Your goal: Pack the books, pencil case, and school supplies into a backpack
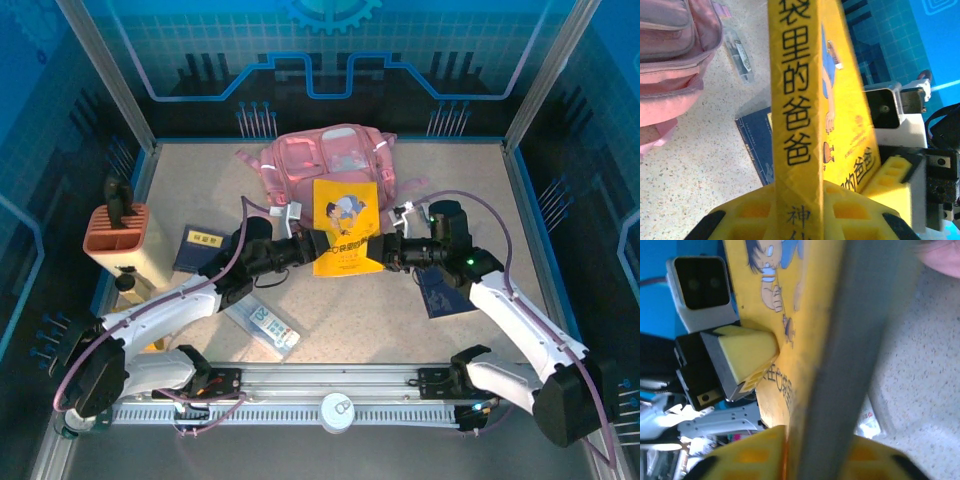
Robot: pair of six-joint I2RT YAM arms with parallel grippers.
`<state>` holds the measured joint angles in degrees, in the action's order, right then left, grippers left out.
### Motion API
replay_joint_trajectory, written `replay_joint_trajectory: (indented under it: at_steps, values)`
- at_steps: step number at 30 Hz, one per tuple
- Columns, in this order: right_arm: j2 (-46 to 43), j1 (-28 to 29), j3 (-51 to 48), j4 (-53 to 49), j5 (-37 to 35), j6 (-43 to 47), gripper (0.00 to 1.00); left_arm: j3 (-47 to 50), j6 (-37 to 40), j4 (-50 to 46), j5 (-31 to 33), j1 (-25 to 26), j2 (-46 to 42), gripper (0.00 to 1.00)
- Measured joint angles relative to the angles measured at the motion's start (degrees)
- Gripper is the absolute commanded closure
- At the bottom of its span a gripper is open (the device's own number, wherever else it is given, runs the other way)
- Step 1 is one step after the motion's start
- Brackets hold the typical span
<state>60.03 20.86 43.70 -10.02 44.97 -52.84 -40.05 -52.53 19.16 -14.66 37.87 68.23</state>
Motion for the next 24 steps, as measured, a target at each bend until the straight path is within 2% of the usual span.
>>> replay_joint_trajectory:
  at_steps: [1,4,6,9,15,19,24]
  values:
    - [0.00,-0.24,0.00,-0.39,0.04,0.33,0.95,-0.13,0.22,-0.11,0.02,0.07,0.00,0.95]
    - [0.00,-0.79,0.07,-1.33,0.35,1.51,0.97,-0.50,1.38,-0.72,-0.13,0.24,0.04,0.70]
    - [0.00,-1.70,0.70,-3.02,0.68,2.71,0.97,-0.87,3.41,-2.73,-0.15,0.22,0.04,0.60]
    - [0.00,-4.07,3.28,-8.59,-0.90,6.25,0.97,-2.95,9.49,-9.40,0.98,0.11,0.04,0.51]
    - [-1.84,-9.66,8.31,-21.70,-8.02,14.56,0.96,-15.19,30.36,-23.23,9.09,0.00,4.81,0.47]
    - [-4.48,-14.88,8.28,-27.78,-11.17,17.42,0.96,-25.46,42.16,-30.62,12.31,-0.22,14.51,0.47]
    - [-6.47,-20.20,7.10,-31.65,-12.70,19.56,0.96,-34.95,52.00,-37.53,15.17,-0.22,26.62,0.45]
